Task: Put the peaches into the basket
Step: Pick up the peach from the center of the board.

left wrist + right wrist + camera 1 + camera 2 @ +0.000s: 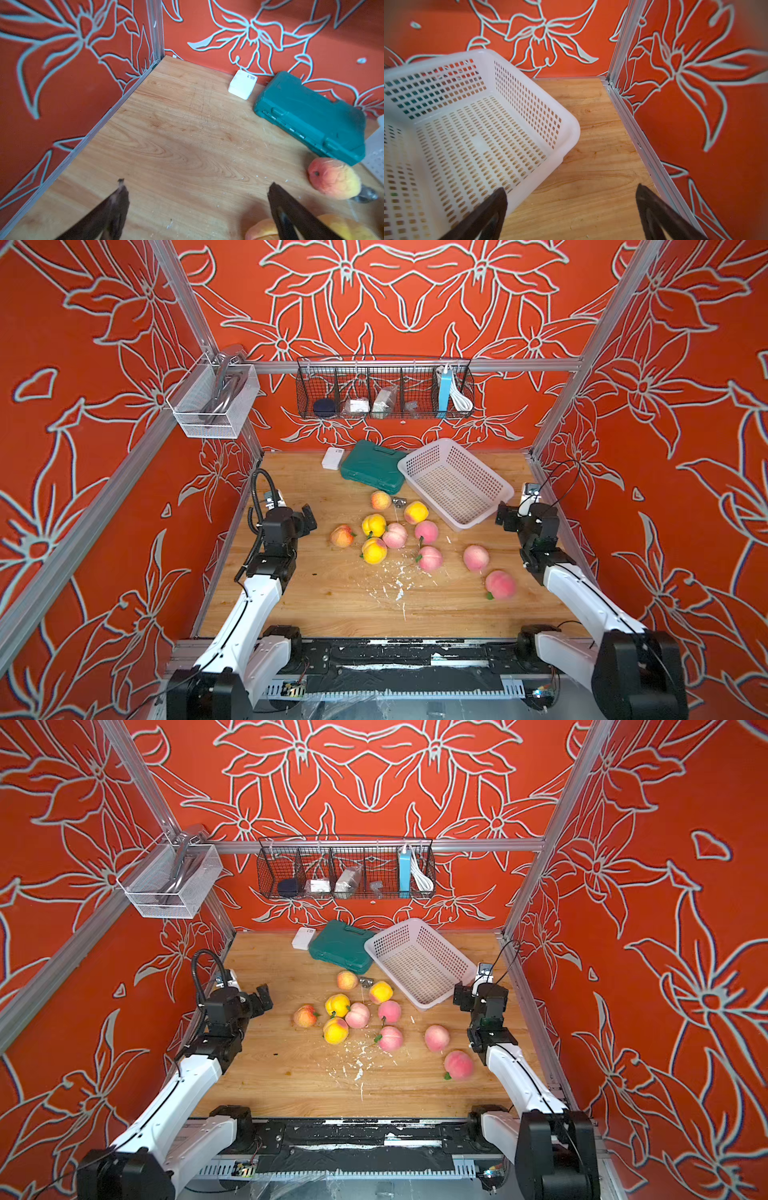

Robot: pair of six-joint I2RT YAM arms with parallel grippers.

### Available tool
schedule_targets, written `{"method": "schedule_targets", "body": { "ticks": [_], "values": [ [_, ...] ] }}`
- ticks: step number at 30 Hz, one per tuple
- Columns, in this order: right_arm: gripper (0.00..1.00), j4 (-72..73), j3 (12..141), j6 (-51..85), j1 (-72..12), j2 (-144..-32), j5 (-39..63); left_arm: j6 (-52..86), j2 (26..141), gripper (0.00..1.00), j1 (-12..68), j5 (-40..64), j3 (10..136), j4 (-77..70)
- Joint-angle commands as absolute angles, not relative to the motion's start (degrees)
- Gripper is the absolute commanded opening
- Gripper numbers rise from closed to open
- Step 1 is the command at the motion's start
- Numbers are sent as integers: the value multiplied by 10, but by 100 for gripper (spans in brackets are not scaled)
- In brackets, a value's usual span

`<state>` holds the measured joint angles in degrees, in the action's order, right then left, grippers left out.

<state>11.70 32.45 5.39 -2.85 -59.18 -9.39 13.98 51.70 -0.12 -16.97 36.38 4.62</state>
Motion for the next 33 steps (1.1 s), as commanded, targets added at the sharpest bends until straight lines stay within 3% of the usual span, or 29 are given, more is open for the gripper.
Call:
{"method": "schedule_targets", "body": {
  "ticks": [1,7,15,25,33],
  "values": [
    [99,-15,356,95,-24,-544,-84,222,504,100,12,-177,423,223],
    [99,-209,444,116,-27,-497,2,220,505,100,96,-158,504,339],
    [99,-392,498,112,-72,-451,68,256,549,100,169,-31,565,417],
    [99,-512,539,216,-273,-439,17,266,603,100,200,130,545,386],
    [99,-461,521,243,-408,-526,28,275,608,100,208,237,530,361]
  ]
}}
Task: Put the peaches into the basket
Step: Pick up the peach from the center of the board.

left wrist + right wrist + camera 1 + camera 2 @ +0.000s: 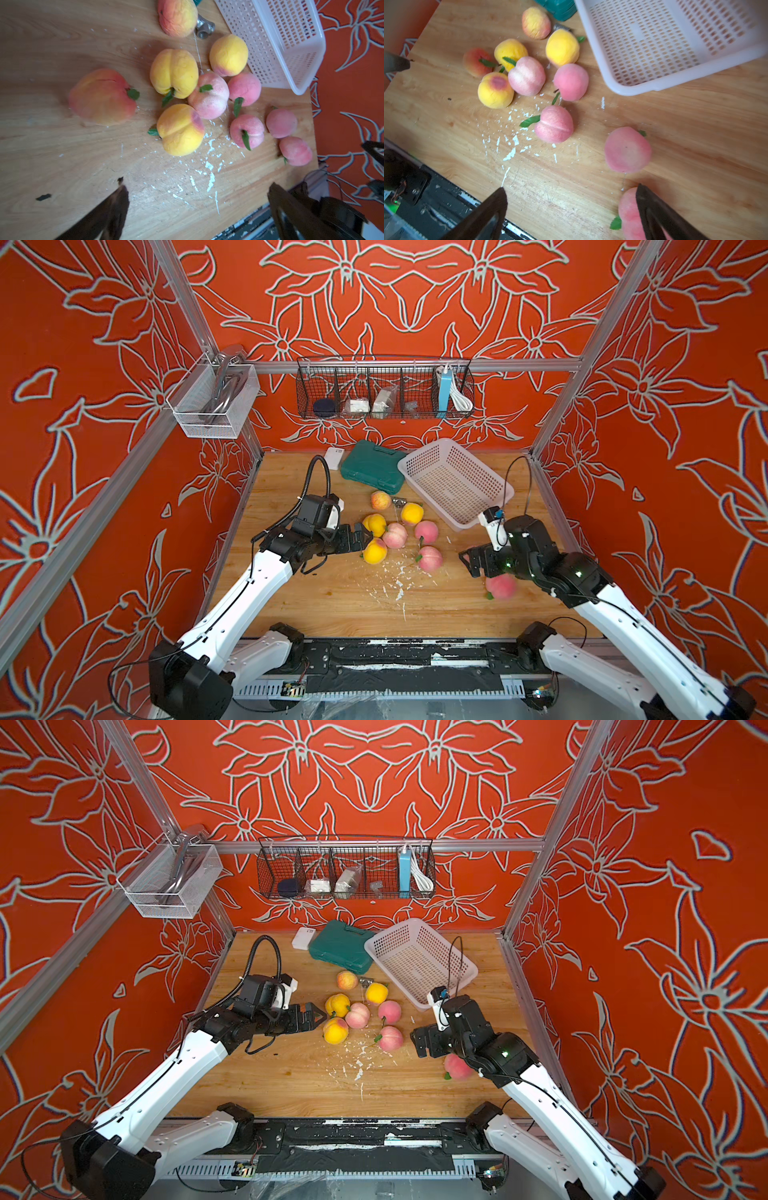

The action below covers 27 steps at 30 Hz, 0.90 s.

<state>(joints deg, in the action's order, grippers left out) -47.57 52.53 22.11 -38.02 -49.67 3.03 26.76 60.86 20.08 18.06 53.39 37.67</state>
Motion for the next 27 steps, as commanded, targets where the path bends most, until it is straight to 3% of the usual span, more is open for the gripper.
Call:
{"method": "schedule_targets", "body": {
  "ticks": [1,13,27],
  "values": [
    [99,-447,518,241,-420,-538,26,275,606,100,210,240,527,360],
    [99,-283,474,206,-431,-672,72,285,620,100,212,270,490,335],
    [99,-232,505,175,-431,-811,70,298,647,100,212,269,493,309]
  ]
}}
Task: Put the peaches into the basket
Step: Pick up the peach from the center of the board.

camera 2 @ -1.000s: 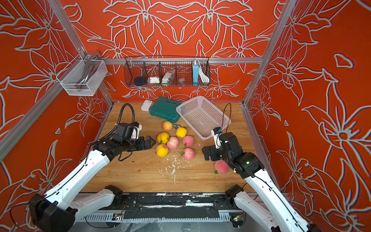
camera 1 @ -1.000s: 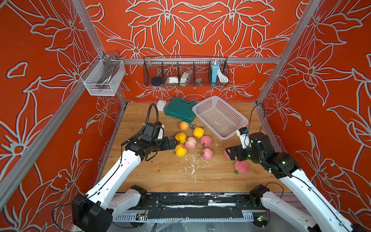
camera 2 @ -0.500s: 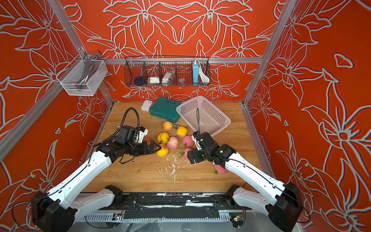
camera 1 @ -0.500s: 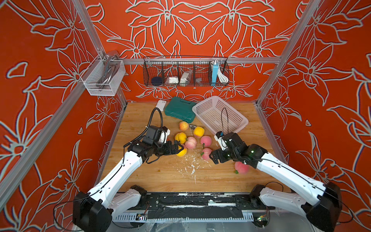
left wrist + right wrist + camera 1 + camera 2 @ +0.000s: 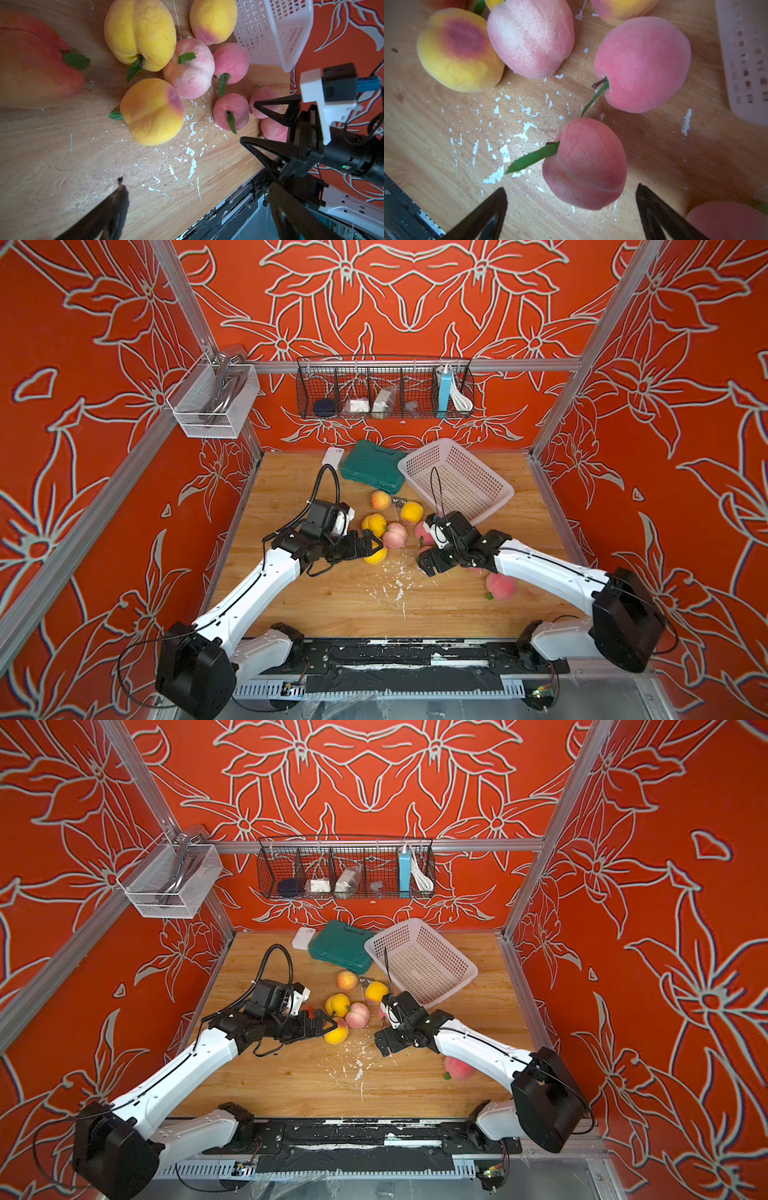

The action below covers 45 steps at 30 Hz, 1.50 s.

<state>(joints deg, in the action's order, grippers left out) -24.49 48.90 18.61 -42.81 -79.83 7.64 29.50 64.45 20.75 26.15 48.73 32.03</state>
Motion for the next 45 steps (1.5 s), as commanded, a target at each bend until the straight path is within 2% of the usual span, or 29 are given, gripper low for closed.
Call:
{"method": "schedule_targets", "body": {
  "ticks": [1,13,19,32,39,45],
  "values": [
    [99,-228,504,176,-431,-817,71,298,648,100,212,269,492,307],
    [99,-240,535,175,-430,-876,53,300,645,100,212,266,489,299],
    [90,-248,542,178,-430,-888,43,301,633,100,212,257,482,300],
    [88,-257,539,183,-430,-897,40,305,620,100,211,249,471,294],
    [66,-261,543,179,-431,-902,45,304,622,100,209,244,479,293],
    [59,-264,543,179,-431,-890,47,306,621,100,205,239,486,293]
  ]
}}
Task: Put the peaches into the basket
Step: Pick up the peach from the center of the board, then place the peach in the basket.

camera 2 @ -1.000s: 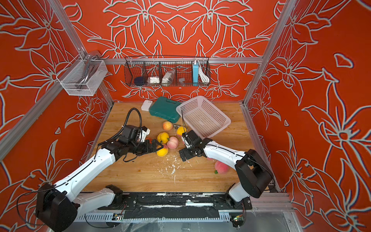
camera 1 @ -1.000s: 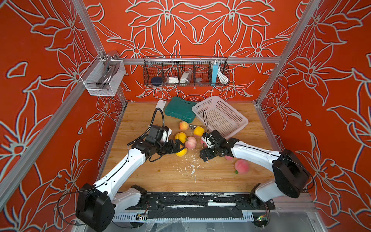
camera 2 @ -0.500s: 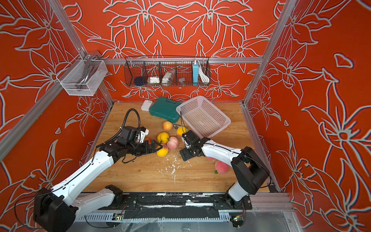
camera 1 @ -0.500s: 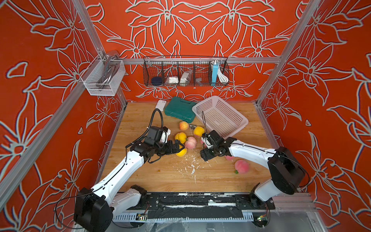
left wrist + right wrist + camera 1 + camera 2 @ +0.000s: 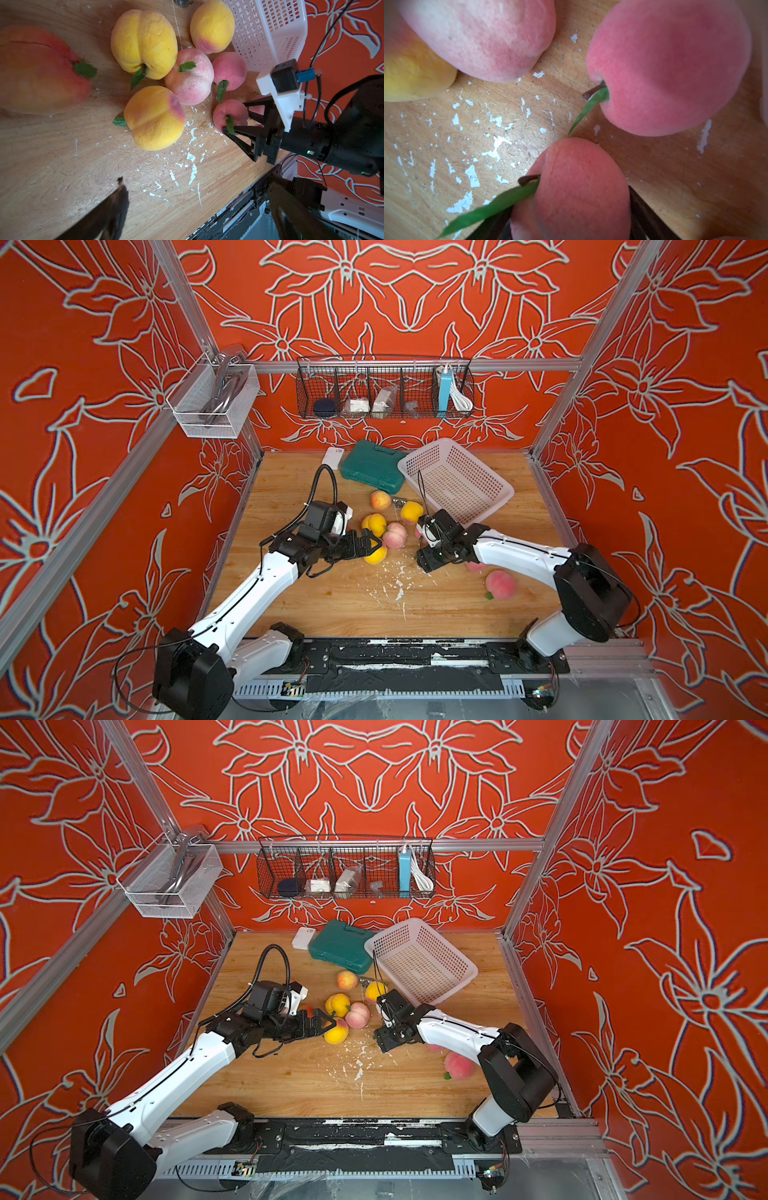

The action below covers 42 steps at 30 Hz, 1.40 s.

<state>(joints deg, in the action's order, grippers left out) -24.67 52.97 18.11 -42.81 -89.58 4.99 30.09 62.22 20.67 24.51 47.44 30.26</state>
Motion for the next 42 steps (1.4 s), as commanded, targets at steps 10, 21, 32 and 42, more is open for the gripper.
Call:
{"method": "schedule_targets", "body": {
  "ticks": [10,21,32,42],
  "values": [
    [59,-307,581,150,-430,-801,48,310,622,100,202,241,493,287],
    [59,-386,776,61,-388,-835,29,307,638,100,194,264,516,284],
    [59,-370,881,35,-257,-934,77,297,685,100,179,278,546,270],
    [59,-367,919,24,-210,-1001,74,295,732,100,171,294,558,240]
  ]
}}
